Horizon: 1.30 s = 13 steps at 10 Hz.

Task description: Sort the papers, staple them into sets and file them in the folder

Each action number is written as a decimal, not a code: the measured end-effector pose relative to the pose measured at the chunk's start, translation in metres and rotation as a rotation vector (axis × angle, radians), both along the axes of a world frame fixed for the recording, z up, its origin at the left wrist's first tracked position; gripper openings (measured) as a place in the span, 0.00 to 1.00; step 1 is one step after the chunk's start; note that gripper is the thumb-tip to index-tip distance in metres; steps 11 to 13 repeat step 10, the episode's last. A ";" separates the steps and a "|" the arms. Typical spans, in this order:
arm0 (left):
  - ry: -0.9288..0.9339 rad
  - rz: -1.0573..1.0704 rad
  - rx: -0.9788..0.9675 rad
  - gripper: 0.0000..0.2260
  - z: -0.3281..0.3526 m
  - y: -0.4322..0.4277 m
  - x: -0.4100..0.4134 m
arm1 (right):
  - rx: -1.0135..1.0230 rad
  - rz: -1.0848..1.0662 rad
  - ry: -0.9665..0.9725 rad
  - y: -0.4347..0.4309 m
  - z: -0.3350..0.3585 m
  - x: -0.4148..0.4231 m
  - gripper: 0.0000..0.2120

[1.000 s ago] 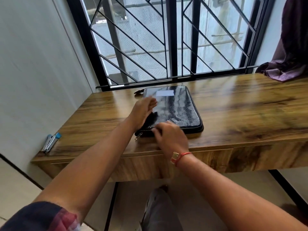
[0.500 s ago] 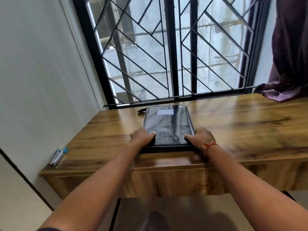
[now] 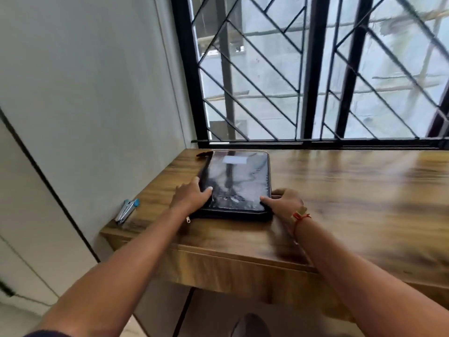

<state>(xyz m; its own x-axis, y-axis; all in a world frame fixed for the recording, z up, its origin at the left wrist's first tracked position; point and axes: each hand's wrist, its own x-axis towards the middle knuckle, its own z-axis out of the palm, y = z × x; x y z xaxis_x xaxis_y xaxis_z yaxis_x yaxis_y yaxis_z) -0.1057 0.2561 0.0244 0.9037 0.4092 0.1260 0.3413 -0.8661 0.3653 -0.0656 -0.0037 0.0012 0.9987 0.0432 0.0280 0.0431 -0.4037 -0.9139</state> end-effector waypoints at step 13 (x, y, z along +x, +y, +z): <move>0.149 0.103 0.252 0.35 0.001 0.100 0.021 | -0.585 0.413 -0.319 0.105 0.015 0.012 0.35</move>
